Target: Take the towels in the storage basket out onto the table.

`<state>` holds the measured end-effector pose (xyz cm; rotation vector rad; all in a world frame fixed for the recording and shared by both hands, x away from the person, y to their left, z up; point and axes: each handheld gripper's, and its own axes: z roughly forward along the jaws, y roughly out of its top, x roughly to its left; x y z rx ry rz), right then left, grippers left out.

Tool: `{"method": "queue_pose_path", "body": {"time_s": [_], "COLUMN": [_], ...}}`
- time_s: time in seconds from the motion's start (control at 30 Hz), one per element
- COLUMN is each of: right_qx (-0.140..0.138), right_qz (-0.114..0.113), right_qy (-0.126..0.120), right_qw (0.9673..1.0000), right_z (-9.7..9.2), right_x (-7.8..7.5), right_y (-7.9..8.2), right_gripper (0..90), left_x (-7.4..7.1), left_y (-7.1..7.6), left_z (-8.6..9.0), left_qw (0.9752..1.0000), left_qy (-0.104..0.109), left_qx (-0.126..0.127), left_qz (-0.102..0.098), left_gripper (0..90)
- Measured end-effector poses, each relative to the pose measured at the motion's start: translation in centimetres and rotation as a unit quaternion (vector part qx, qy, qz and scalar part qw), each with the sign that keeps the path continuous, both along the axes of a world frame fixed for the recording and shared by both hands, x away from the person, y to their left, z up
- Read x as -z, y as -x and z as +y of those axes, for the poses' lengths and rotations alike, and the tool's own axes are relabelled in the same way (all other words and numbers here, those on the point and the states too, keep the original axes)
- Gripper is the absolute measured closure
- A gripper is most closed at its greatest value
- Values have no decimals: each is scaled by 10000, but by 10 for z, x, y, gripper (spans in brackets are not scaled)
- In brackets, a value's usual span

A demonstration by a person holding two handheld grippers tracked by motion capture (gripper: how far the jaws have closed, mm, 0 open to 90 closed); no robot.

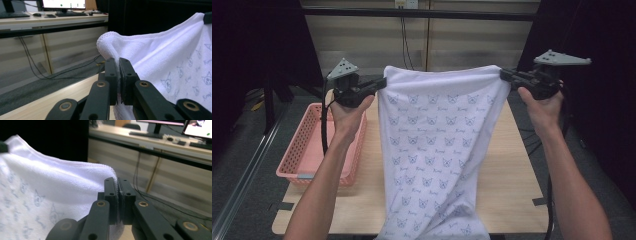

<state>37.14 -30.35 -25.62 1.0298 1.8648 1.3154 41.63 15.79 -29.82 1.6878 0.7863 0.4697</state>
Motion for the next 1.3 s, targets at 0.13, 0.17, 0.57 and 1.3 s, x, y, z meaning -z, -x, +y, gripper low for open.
{"method": "queue_pose_path", "body": {"time_s": [0.13,0.17,0.57,1.3], "right_qx": [49,51,-127,-1896], "right_qz": [324,554,1201,2378], "right_qy": [101,165,415,713], "right_qw": [9994,9983,9918,9499], "right_z": [9,14,32,74], "right_x": [27,49,116,226], "right_y": [-28,-47,-35,116], "right_gripper": [865,839,556,400], "left_x": [24,34,73,184], "left_y": [-22,-30,-9,141], "left_z": [1,2,-11,-6], "left_qw": [9990,9980,9952,9595], "left_qy": [-249,-303,-429,-972], "left_qx": [-143,-261,110,1375], "left_qz": [330,484,877,2258], "left_gripper": [855,802,634,634]}}
